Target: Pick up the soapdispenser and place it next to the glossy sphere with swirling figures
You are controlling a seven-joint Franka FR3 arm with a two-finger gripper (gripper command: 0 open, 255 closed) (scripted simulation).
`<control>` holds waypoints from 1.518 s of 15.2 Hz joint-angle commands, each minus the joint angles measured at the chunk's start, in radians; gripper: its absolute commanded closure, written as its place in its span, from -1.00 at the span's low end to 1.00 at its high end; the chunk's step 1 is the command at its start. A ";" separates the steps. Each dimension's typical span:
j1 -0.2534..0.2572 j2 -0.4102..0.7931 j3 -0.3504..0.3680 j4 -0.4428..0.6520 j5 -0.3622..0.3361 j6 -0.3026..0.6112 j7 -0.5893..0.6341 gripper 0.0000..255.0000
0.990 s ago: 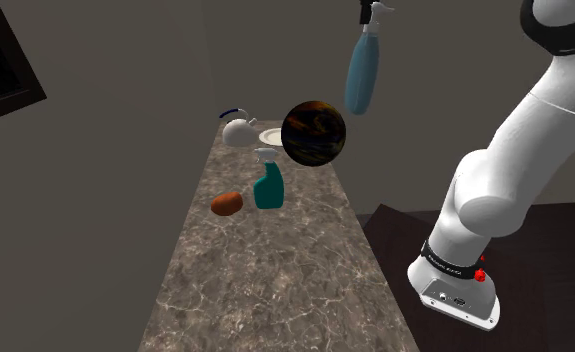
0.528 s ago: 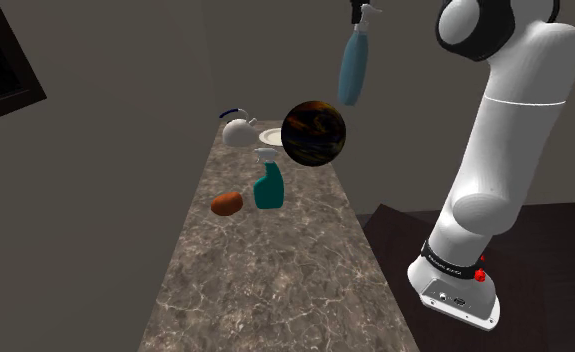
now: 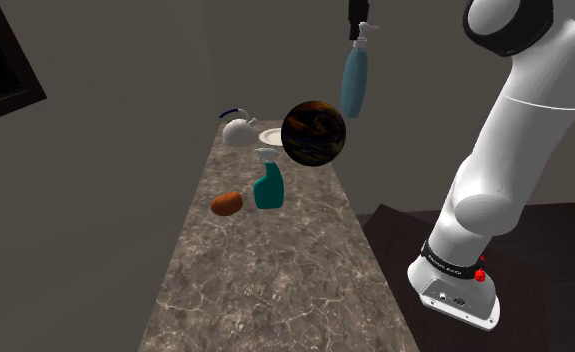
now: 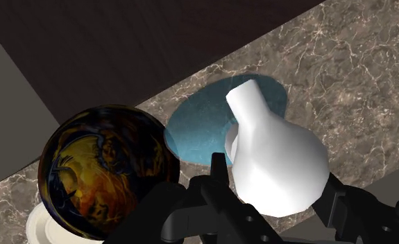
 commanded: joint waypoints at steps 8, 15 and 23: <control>0.017 -0.105 0.029 -0.248 -0.047 0.158 0.026 1.00; 0.018 -0.156 0.040 -0.400 -0.067 0.263 0.036 1.00; 0.015 -0.195 0.045 -0.548 -0.081 0.377 0.040 1.00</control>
